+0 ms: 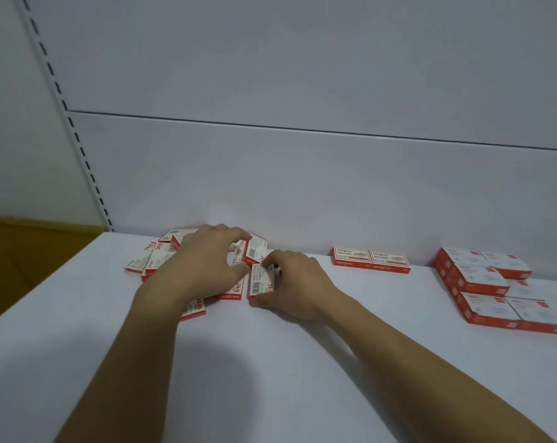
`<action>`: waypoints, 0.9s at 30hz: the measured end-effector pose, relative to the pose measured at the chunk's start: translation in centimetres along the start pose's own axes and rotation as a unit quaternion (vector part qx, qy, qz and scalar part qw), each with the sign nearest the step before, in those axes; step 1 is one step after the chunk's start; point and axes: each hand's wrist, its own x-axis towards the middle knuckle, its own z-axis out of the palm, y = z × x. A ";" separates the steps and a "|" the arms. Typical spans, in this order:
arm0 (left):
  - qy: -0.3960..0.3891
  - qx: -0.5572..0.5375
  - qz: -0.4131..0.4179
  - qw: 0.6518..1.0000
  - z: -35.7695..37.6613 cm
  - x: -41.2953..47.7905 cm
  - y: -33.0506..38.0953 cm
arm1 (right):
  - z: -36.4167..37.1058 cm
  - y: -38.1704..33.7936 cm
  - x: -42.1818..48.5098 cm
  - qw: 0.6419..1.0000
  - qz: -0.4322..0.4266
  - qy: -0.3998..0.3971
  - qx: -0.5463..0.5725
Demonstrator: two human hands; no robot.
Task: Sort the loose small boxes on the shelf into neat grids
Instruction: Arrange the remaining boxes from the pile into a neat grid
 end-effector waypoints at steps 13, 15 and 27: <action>0.040 0.018 0.122 0.992 4.0 0.1 5.0 | -5.6 5.9 -6.3 0.994 0.044 0.044 0.087; 0.035 0.001 0.114 0.993 4.6 -0.2 5.8 | -5.5 6.2 -7.7 0.993 0.050 0.049 0.091; -0.111 -0.404 -0.034 0.907 7.3 -0.9 9.5 | -3.9 6.9 -10.5 0.980 0.033 0.095 0.174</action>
